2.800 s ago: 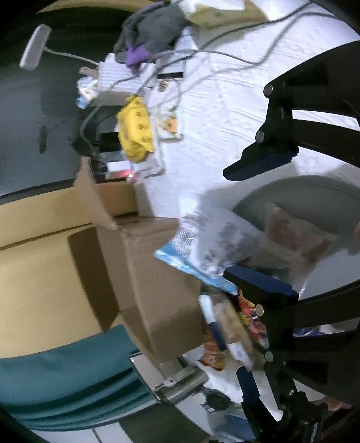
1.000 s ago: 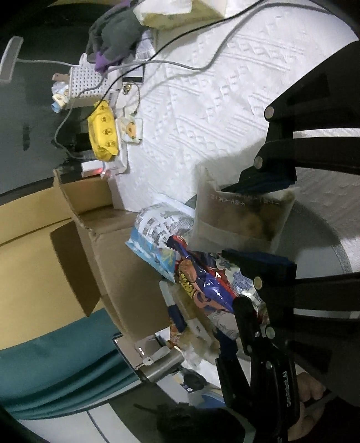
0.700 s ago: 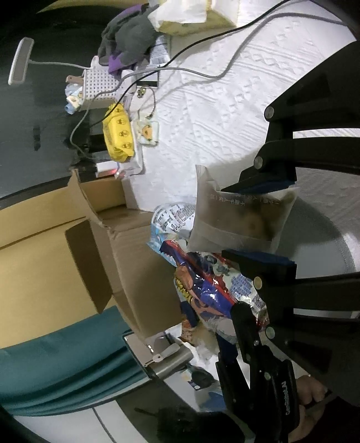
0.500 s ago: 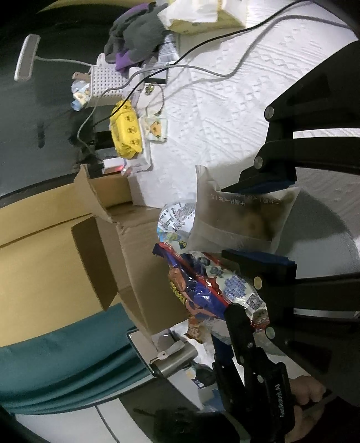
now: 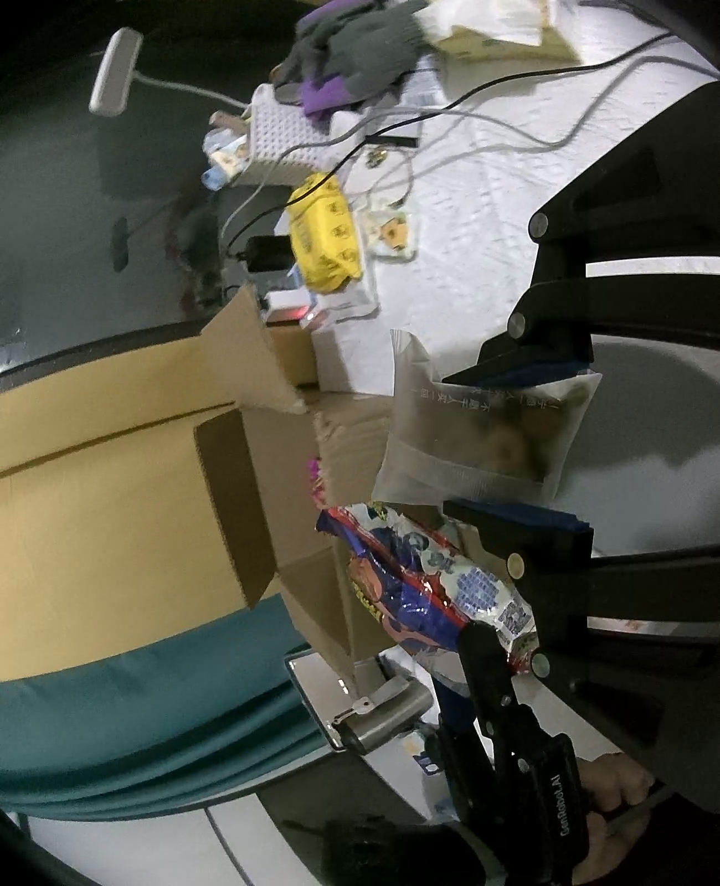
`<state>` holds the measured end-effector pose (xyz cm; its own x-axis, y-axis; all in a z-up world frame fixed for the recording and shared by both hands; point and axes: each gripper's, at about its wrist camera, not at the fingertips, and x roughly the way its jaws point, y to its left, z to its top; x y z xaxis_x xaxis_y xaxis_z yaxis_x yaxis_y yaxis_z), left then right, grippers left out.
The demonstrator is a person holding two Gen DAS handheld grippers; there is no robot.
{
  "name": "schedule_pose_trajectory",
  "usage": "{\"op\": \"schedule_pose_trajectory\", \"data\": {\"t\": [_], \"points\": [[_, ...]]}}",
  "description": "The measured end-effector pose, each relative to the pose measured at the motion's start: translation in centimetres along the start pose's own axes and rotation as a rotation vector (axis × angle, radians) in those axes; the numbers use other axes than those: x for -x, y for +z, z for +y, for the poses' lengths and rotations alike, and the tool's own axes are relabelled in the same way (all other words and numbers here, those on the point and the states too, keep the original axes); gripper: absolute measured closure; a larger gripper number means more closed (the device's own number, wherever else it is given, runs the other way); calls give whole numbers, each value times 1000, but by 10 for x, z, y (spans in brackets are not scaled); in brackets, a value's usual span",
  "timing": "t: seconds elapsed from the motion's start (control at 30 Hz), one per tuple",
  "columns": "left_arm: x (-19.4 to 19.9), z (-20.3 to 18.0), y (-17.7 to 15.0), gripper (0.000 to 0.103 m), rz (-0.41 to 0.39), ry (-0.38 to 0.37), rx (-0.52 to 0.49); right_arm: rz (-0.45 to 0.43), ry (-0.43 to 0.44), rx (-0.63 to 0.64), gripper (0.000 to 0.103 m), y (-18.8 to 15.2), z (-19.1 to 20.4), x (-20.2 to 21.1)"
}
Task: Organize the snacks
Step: 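Carry the blue-orange packet and brown snack bag into the box and open both grippers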
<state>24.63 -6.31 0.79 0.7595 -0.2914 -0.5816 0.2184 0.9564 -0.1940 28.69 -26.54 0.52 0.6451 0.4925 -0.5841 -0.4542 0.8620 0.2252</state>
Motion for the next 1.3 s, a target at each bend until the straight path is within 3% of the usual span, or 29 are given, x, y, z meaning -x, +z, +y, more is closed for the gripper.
{"op": "schedule_pose_trajectory", "data": {"t": [0.73, 1.3], "points": [[-6, 103, 54, 54, -81, 110, 65, -6, 22, 77, 65, 70, 38, -71], [-49, 163, 88, 54, -81, 163, 123, -19, 49, 107, 65, 122, 48, -136]]}}
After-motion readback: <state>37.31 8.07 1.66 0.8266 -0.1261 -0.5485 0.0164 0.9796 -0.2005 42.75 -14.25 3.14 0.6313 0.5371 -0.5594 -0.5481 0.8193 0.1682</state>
